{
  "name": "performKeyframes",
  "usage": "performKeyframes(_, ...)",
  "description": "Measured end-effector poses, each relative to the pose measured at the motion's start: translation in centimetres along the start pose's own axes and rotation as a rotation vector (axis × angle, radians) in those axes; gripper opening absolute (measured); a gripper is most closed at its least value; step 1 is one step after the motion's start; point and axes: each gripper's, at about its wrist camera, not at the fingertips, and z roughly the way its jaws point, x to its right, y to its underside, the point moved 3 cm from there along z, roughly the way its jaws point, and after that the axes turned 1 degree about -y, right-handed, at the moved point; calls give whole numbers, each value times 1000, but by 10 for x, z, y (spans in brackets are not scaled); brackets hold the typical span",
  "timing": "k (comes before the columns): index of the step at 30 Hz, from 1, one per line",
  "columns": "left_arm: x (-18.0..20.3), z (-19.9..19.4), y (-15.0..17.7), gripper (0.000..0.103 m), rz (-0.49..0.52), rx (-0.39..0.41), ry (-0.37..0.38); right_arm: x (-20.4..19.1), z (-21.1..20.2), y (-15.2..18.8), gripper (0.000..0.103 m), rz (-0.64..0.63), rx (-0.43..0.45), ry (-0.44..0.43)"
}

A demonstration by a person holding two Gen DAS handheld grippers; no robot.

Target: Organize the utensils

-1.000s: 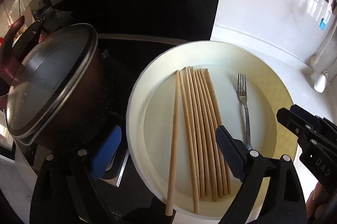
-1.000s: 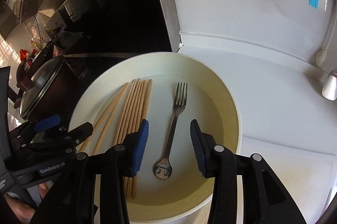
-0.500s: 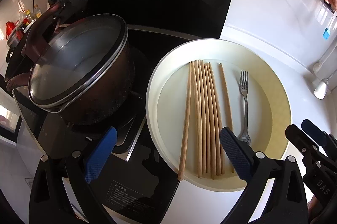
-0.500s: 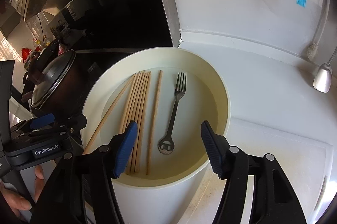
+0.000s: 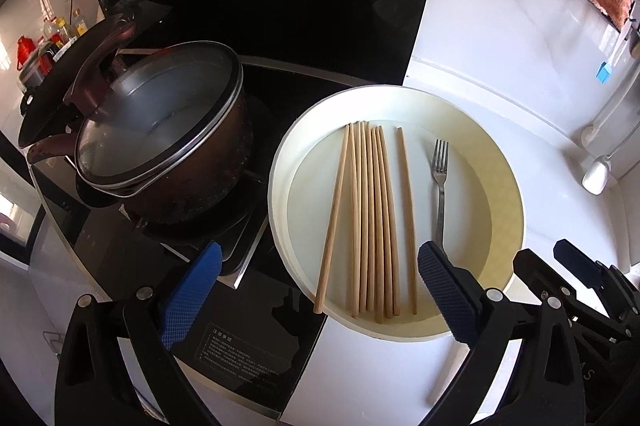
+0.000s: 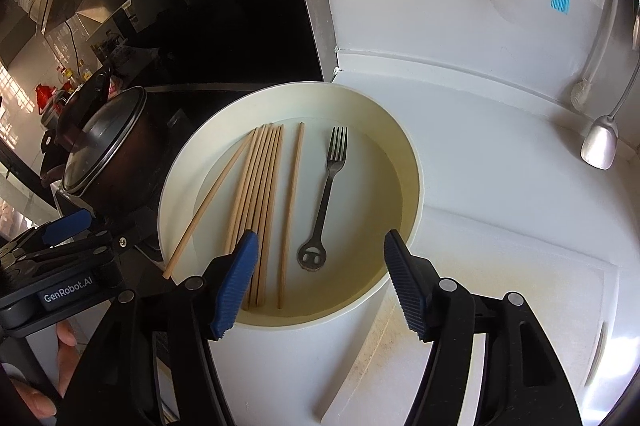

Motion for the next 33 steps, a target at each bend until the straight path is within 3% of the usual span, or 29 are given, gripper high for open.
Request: performKeyframes(33, -10, -42, 8, 97, -19, 63, -20, -6, -33, 2, 63, -12, 9, 63)
